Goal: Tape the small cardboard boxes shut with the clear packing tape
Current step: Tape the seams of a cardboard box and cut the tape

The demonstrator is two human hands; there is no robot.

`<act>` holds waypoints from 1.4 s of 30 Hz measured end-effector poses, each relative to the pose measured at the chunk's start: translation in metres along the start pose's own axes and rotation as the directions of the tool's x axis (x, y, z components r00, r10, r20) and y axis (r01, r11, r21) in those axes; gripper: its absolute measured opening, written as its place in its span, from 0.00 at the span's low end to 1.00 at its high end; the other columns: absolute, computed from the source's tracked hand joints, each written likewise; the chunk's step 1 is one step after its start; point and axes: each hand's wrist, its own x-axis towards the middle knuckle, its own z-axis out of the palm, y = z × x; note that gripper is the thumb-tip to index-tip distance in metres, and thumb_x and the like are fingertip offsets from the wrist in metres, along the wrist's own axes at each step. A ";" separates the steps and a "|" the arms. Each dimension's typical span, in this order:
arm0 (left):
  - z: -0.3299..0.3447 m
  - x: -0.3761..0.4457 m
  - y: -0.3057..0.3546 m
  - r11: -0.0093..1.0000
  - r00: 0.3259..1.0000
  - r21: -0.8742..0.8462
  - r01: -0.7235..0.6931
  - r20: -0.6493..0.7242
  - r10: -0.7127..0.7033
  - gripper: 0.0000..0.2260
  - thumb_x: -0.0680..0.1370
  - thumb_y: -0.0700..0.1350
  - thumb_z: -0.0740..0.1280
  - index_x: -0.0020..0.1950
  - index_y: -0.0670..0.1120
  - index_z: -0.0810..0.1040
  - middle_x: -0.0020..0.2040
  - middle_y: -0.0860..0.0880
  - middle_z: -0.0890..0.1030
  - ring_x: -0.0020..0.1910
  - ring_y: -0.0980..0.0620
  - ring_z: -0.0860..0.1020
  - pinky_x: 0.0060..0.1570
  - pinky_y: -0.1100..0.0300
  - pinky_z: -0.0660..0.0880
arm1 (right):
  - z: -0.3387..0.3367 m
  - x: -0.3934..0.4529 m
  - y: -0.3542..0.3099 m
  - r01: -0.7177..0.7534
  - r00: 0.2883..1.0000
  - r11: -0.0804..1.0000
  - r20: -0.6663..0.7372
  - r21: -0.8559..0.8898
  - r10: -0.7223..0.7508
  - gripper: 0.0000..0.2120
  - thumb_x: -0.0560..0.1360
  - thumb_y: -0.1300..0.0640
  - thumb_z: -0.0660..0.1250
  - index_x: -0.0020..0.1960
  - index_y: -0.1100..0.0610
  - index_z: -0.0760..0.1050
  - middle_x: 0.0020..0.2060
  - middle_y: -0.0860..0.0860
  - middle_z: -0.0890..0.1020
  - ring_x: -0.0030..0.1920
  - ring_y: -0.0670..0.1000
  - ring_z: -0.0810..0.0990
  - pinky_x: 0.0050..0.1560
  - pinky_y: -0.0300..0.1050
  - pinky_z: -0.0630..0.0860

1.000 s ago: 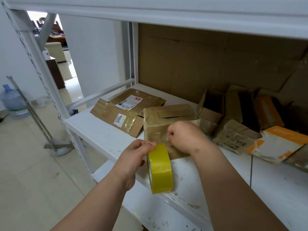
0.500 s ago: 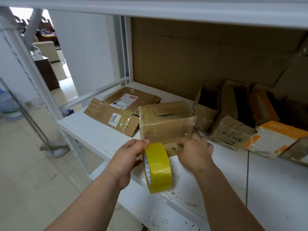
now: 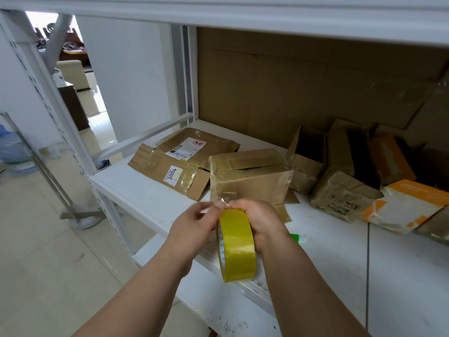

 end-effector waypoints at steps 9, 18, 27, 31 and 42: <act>-0.010 0.047 0.043 0.529 0.758 0.613 -0.587 0.186 0.626 0.22 0.77 0.56 0.70 0.70 0.56 0.75 0.73 0.47 0.68 0.71 0.47 0.67 0.69 0.49 0.66 | 0.002 -0.003 0.001 0.087 0.995 0.996 -0.058 0.029 -0.085 0.07 0.73 0.66 0.69 0.37 0.61 0.79 0.27 0.56 0.77 0.28 0.54 0.76 0.38 0.47 0.74; -0.003 0.065 0.036 0.391 0.759 0.709 -0.587 0.316 0.569 0.21 0.75 0.55 0.72 0.68 0.55 0.77 0.72 0.51 0.67 0.65 0.48 0.72 0.63 0.52 0.72 | -0.002 -0.004 0.008 0.169 0.982 0.985 -0.093 0.036 -0.165 0.07 0.72 0.66 0.70 0.37 0.59 0.81 0.29 0.55 0.78 0.31 0.53 0.77 0.40 0.47 0.72; -0.012 0.078 0.024 0.347 0.702 0.675 -0.651 0.361 0.614 0.26 0.71 0.54 0.76 0.68 0.56 0.77 0.71 0.49 0.69 0.65 0.44 0.71 0.63 0.46 0.72 | -0.017 -0.004 0.015 0.198 0.973 0.961 -0.154 0.192 -0.170 0.15 0.72 0.68 0.68 0.29 0.56 0.80 0.31 0.54 0.80 0.37 0.55 0.77 0.50 0.54 0.71; -0.015 0.082 0.017 0.353 0.684 0.639 -0.683 0.391 0.616 0.30 0.68 0.50 0.80 0.69 0.56 0.77 0.71 0.47 0.69 0.62 0.44 0.73 0.61 0.46 0.74 | -0.010 -0.011 0.011 0.241 0.970 0.946 -0.009 0.216 -0.245 0.15 0.75 0.69 0.64 0.32 0.59 0.79 0.36 0.56 0.83 0.38 0.54 0.79 0.50 0.53 0.74; -0.041 0.092 0.038 0.406 0.679 0.545 -0.734 0.577 0.453 0.23 0.79 0.48 0.69 0.72 0.58 0.70 0.75 0.52 0.65 0.69 0.55 0.69 0.65 0.68 0.60 | 0.004 -0.011 -0.005 0.266 0.963 0.948 -0.013 0.176 -0.268 0.09 0.75 0.69 0.63 0.37 0.62 0.74 0.45 0.56 0.86 0.42 0.55 0.81 0.46 0.52 0.79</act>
